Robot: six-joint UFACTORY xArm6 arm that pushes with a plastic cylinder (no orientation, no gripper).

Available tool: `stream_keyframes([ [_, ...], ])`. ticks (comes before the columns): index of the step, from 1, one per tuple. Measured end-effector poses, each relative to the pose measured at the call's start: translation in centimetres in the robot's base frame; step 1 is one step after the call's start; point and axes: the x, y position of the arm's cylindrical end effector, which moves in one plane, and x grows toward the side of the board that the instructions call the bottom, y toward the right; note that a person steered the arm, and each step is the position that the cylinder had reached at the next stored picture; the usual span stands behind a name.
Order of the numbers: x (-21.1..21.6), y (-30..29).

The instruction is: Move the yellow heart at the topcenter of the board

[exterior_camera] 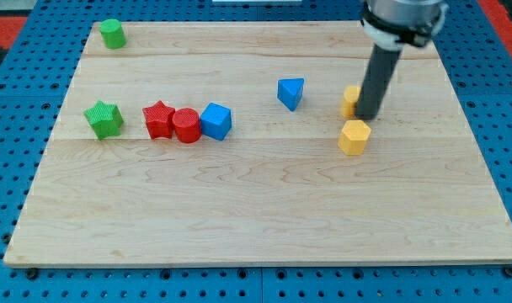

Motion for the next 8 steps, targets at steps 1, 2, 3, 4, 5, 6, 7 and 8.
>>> stream_keyframes([
  [1, -6.0, -0.8],
  [2, -7.9, -3.8],
  [3, -4.7, -2.4],
  [4, -9.1, -8.5],
  [5, -14.7, -9.5],
  [6, -14.9, -12.6],
  [7, -12.6, -12.5],
  [8, -10.3, -16.3],
])
